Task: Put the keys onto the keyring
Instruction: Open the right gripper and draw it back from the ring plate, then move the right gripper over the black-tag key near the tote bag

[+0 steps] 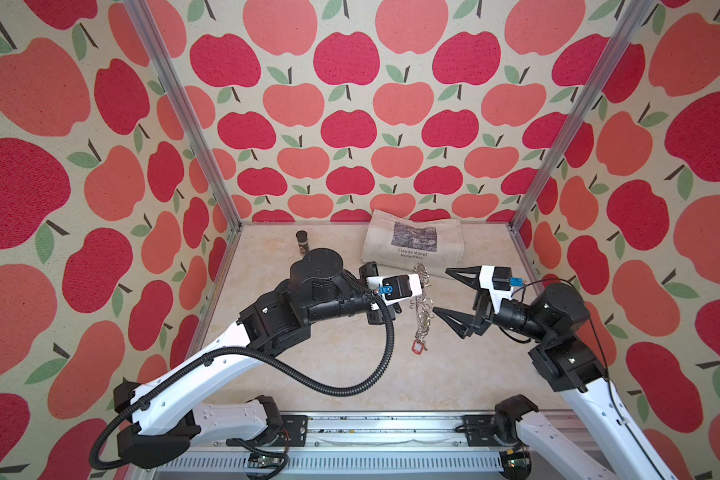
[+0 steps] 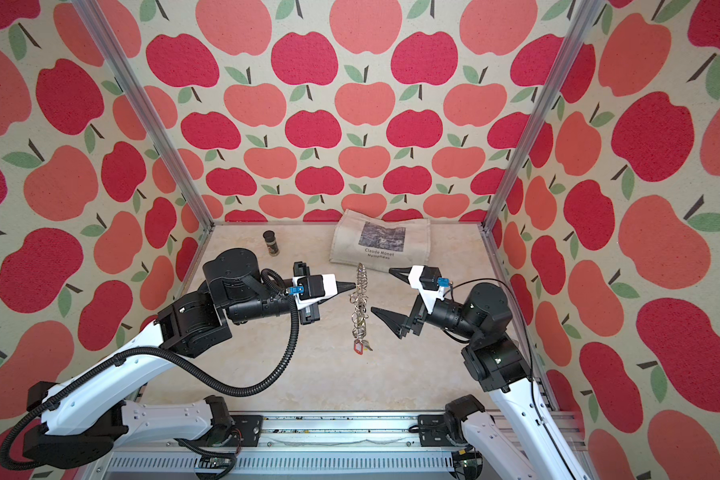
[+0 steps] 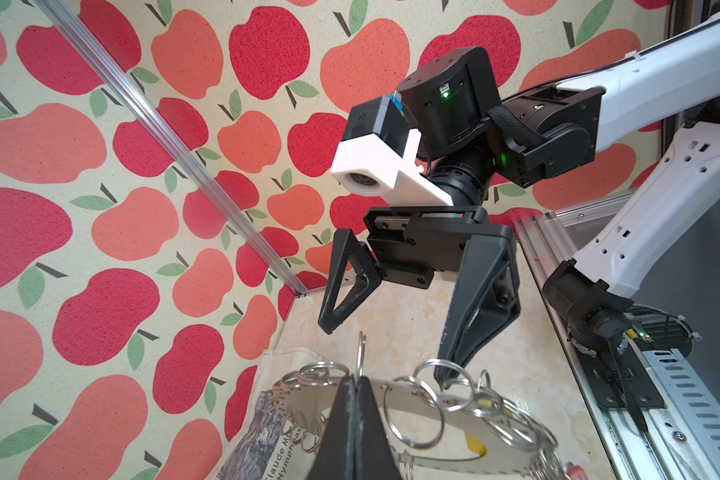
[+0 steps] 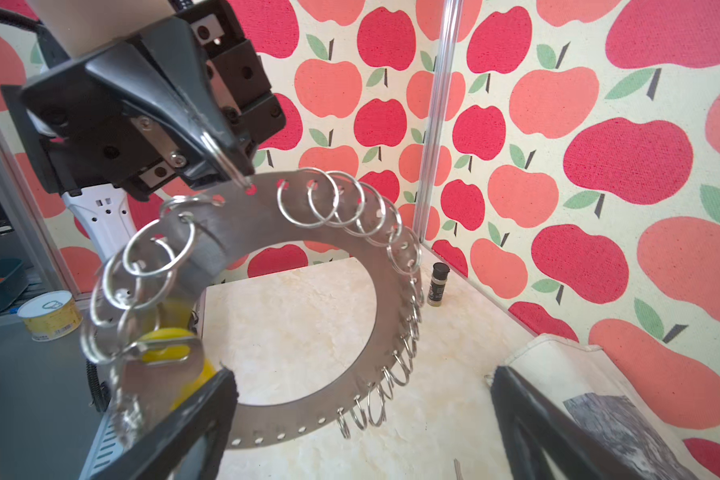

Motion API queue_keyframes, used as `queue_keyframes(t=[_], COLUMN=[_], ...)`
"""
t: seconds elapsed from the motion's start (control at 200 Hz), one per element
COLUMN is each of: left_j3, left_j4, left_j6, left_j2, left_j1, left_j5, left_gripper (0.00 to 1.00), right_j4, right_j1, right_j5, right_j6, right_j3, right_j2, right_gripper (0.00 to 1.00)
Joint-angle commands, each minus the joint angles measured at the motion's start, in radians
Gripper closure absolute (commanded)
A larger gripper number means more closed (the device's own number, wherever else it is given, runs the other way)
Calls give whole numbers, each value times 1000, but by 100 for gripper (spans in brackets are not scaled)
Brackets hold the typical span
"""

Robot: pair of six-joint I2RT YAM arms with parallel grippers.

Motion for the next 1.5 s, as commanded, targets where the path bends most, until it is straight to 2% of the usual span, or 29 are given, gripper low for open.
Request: queue_keyframes(t=[0.0, 0.06, 0.12, 0.235, 0.355, 0.535, 0.625, 0.815, 0.986, 1.231, 1.496], left_j3=[-26, -43, -62, -111, -173, -261, -304, -375, -428, -519, -559], left_j4=[0, -7, -23, -39, -25, 1, 18, 11, -11, -7, 9], left_j6=[-32, -46, -58, -88, -121, -163, -184, -231, -267, -339, -370], left_j2=[-48, -47, -81, -115, -165, -231, -259, -309, -343, -426, -448], left_j1=[-8, -8, -8, -6, 1, 17, 21, 24, 58, 161, 300], left_j5=[-54, -76, -98, -138, -170, -210, -243, -329, -403, -386, -270], left_gripper=[100, 100, 100, 100, 100, 100, 100, 100, 100, 100, 100], right_j4=[-131, -209, -259, -270, -288, -348, -341, -279, -264, -247, -274], right_j1=[-8, -8, -8, -8, -6, 62, 91, 85, 89, 90, 103], right_j5=[141, 199, 208, 262, 378, 487, 506, 453, 382, 366, 326], right_j6=[105, 141, 148, 184, 223, 163, 105, -17, 6, 33, 58], right_j3=[44, 75, 83, 54, 33, 64, 63, 99, 242, 420, 531], right_j2=[62, 113, 148, 179, 214, 360, 447, 689, 922, 1178, 1326], right_gripper=[1, 1, 1, 1, 1, 1, 1, 1, 1, 1, 1])
